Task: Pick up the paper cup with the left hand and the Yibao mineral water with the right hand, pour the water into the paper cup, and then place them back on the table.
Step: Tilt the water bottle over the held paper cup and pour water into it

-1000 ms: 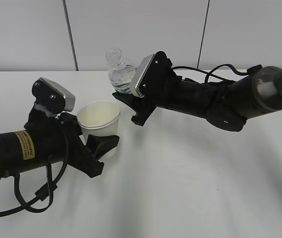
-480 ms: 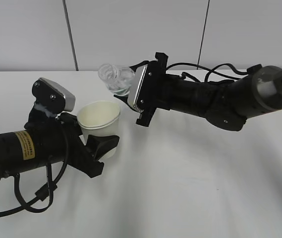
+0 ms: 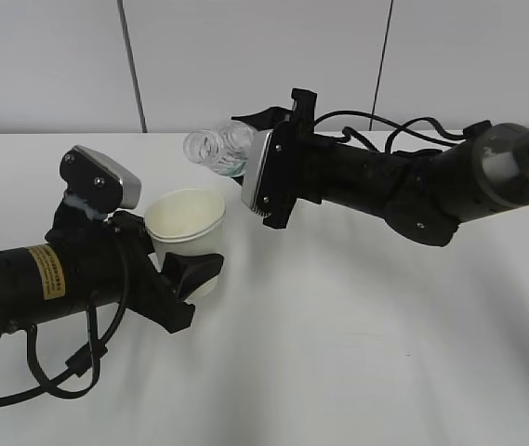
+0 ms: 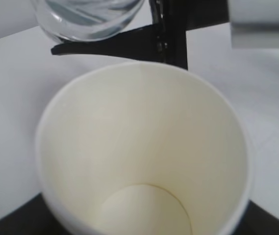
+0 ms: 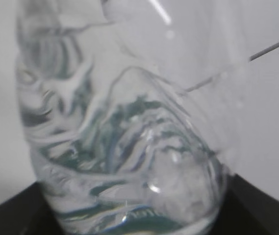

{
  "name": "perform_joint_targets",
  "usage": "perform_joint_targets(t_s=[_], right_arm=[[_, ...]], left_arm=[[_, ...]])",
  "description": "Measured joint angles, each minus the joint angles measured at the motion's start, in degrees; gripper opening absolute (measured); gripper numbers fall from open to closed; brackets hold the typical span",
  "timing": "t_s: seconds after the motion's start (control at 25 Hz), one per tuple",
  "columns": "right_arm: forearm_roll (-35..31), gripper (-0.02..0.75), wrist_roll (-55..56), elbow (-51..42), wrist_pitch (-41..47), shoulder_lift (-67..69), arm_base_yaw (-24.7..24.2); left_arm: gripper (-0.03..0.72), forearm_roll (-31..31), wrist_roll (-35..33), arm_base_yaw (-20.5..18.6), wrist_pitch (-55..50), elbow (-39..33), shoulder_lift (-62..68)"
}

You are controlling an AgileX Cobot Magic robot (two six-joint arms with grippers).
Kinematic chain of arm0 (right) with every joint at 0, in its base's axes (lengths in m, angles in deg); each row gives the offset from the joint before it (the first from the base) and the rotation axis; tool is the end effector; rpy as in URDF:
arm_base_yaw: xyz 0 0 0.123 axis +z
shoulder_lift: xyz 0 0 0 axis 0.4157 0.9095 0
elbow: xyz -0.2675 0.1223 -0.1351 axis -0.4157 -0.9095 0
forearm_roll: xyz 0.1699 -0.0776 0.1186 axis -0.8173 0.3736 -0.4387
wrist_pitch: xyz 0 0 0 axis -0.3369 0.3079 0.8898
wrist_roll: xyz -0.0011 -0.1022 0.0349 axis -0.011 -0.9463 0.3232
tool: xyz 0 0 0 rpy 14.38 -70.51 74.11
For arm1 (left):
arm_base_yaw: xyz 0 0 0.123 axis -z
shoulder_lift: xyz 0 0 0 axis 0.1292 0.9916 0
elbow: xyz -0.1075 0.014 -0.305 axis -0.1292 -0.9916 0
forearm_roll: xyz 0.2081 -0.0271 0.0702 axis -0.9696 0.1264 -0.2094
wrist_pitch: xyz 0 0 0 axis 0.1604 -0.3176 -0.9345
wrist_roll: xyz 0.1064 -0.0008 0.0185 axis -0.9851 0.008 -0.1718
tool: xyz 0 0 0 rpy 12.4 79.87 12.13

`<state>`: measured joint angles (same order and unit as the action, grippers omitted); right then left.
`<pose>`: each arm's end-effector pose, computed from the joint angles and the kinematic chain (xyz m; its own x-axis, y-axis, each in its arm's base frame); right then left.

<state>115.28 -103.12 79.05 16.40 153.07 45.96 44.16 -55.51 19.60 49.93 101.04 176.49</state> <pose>0.4178 0.2084 0.2148 0.5539 -0.6675 -0.4976 -0.4363 0.2763 -0.8563 0.2541 -0.1691 0.2064 -0.2659 0.2846 -0.9210 0.7390 0.6737 -0.0052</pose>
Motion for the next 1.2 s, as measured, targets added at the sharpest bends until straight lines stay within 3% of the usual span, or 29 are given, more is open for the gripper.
perform_joint_targets(t_s=[1.2], right_arm=[[-5.46, 0.470, -22.42, 0.00, -2.33, 0.00, 0.00]], left_arm=[[0.413, 0.05, 0.00, 0.00, -0.80, 0.00, 0.00]])
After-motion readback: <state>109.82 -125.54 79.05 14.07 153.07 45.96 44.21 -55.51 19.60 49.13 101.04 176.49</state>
